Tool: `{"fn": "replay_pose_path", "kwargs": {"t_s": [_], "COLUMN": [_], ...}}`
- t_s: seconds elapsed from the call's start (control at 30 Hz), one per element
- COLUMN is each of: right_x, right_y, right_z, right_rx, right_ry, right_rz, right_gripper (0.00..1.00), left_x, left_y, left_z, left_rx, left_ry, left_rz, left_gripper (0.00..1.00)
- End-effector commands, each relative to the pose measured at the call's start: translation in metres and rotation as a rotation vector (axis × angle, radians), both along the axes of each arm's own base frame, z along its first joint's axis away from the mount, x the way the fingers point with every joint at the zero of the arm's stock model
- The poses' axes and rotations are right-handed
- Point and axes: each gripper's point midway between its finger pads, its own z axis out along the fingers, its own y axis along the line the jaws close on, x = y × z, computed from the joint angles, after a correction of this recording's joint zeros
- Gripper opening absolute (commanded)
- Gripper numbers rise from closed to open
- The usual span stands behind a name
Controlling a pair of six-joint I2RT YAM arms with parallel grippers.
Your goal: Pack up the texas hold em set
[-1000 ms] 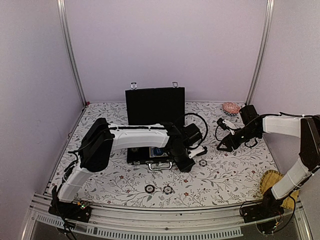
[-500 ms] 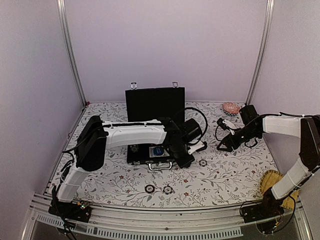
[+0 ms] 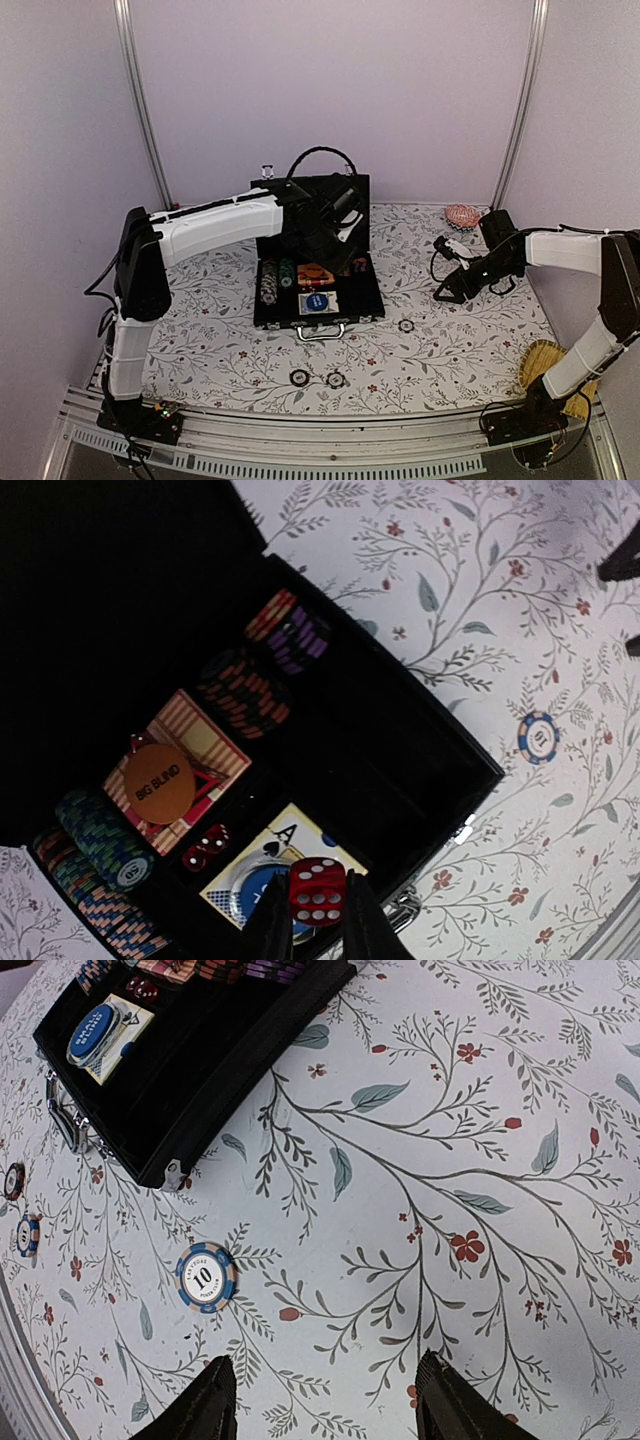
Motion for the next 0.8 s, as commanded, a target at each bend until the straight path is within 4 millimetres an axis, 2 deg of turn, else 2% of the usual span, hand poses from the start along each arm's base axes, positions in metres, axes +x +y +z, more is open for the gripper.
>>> {"fn": "replay_pose_path", "kwargs": {"t_s": [0.0,0.1,0.23,0.33,0.77], "right_x": [0.006,0.006,0.005,0.005,0.005], "right_y": [0.001,0.001,0.000,0.000,0.000], "right_z": [0.014,0.014,0.014,0.014,0.011], "right_rx": [0.009,0.010,0.007,0.005,0.002], "right_ry": [-0.041,-0.041,-0.042,-0.044,-0.035], "right_rz": [0.007,0.006,0.004,0.003,0.003], "right_gripper": [0.62,0.62,0.62,0.62,0.62], "left_x": [0.020,0.034,0.041,0.039,0.034], "left_y": [0.024,0.031,0.037,0.037,0.047], "left_z": [-0.028,-0.041,-0.058,-0.070,-0.099], "left_rx": [0.008,0.010,0.019,0.028,0.058], "left_ry": [0.061,0.079,0.110,0.140,0.200], "left_rz": [0.155,0.203,0.237,0.229,0.262], "left_gripper": [0.19,0.18,0.18,0.18,0.18]}}
